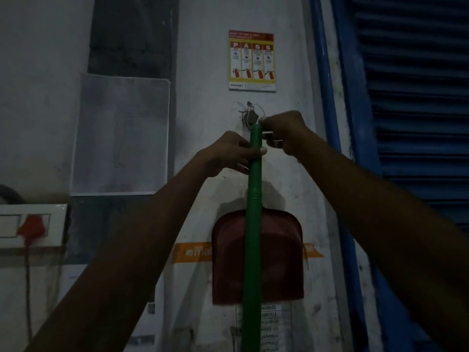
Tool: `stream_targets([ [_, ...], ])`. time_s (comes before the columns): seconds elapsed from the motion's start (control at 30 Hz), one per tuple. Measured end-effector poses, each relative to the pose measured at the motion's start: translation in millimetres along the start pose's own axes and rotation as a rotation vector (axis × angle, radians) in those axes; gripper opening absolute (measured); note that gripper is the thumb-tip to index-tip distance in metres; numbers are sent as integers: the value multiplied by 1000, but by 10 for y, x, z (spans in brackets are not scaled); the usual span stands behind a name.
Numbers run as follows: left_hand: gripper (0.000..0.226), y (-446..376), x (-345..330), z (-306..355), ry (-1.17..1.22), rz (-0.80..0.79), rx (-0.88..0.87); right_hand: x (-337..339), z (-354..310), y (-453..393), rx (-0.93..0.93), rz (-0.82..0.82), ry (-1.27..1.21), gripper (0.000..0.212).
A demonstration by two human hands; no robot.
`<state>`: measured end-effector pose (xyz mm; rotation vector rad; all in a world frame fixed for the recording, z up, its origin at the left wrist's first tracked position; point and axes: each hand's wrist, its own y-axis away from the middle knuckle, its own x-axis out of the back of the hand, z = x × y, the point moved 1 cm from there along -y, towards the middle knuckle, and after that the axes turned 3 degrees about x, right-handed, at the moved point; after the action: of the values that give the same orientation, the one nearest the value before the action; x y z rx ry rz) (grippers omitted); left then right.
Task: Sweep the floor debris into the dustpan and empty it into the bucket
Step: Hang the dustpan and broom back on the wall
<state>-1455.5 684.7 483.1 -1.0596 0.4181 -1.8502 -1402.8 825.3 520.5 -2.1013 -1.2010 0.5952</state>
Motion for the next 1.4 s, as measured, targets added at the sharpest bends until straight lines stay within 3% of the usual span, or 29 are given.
stream_targets([
  [0.17,25,-79,256,93,126,159,-46,-150,-109,-272,87,167,-67,16],
  [0.27,30,-215,326,127,181,262,-44,-231,-114,-415,156,219,19,17],
  [0.43,26,-526,350,122,227,360,-42,-338,-129,-657,196,277,83,20],
  [0.7,20,-1029,315,18,110,477,-39,-279,56,-1098,232,368,182,23],
  [0.93,25,-1349,166,-148,170,726,36,-308,46,-1198,304,390,333,21],
  [1.07,26,-1396,149,-266,173,634,79,-302,84,-1114,195,331,365,25],
  [1.2,27,-1277,169,-378,184,564,56,-302,220,-882,91,273,217,18],
  [1.3,23,-1061,134,-409,105,578,45,-317,338,-687,133,290,168,14],
  [1.4,28,-654,31,-480,6,591,-9,-318,578,-429,217,395,310,17],
])
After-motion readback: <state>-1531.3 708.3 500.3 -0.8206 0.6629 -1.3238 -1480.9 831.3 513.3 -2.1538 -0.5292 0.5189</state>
